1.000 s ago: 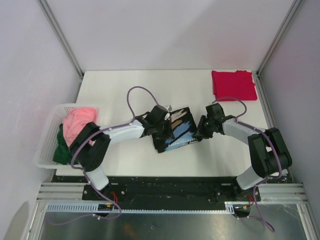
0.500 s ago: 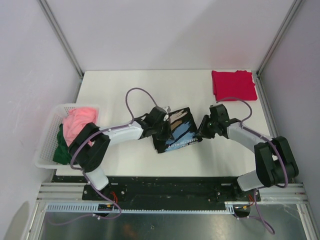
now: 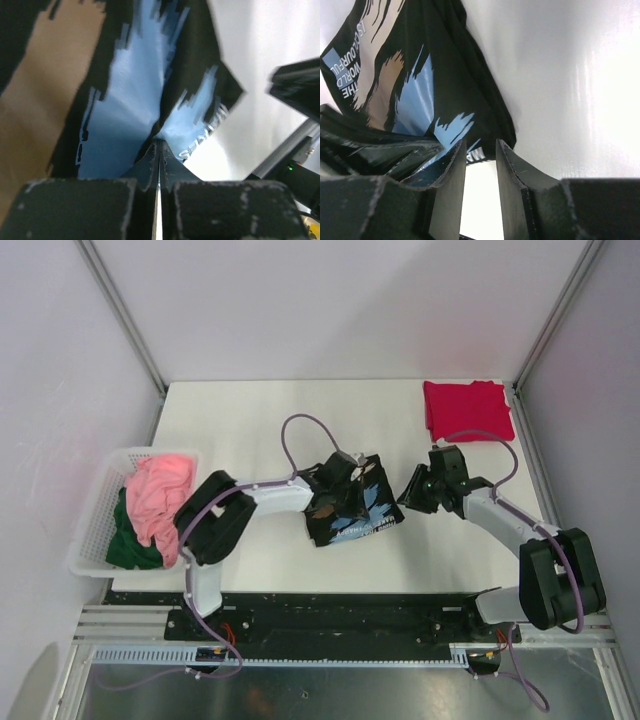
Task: Fold and stack the t-shirts
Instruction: Smooth out wrinkles on the folded tshirt
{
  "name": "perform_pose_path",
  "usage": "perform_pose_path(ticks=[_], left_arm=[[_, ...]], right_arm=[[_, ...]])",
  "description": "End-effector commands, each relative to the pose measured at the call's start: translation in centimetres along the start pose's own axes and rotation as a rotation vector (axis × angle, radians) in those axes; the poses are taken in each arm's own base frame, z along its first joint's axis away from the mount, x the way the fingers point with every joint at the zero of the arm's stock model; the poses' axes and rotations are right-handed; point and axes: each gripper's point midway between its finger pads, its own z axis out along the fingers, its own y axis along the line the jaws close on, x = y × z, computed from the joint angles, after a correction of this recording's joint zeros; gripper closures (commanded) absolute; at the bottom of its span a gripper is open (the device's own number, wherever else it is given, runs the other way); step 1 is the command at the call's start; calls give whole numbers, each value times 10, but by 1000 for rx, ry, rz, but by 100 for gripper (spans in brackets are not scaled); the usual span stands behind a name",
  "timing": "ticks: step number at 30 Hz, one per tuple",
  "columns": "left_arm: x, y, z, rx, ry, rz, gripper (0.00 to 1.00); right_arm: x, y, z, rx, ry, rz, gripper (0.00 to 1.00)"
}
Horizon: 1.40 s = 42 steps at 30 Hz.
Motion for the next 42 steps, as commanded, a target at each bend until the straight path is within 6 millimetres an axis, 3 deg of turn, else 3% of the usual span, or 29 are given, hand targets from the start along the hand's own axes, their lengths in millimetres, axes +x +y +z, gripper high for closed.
perform_pose_path(ticks=[1, 6, 10, 13, 17, 20, 24, 29, 35, 42], left_arm=[[12, 17, 20, -44, 42, -29, 100], [21, 38, 15, -94, 44, -47, 100], [11, 54, -5, -119, 2, -51, 99], [8, 79, -27, -159, -22, -70, 98], [19, 116, -56, -210, -30, -124, 96], [23, 125, -67, -214, -34, -128, 94], [25, 116, -66, -168, -10, -124, 93], [16, 86, -72, -98, -32, -76, 91], [15, 49, -76, -20, -37, -12, 89], [15, 33, -55, 11, 15, 31, 89]], right_arm=[[-14, 0, -1, 21, -35, -25, 65], [-9, -8, 7, 58, -17, -36, 65], [-9, -6, 10, 45, -17, -30, 65], [-17, -4, 11, 35, -39, -22, 65], [-44, -8, 14, 53, -99, 0, 65], [-76, -12, 20, 87, -168, 16, 65], [-119, -14, 32, 131, -236, 28, 64], [-164, -13, 36, 161, -305, 24, 64], [-195, -26, 43, 228, -366, 0, 64], [-223, -42, 59, 333, -415, -53, 64]])
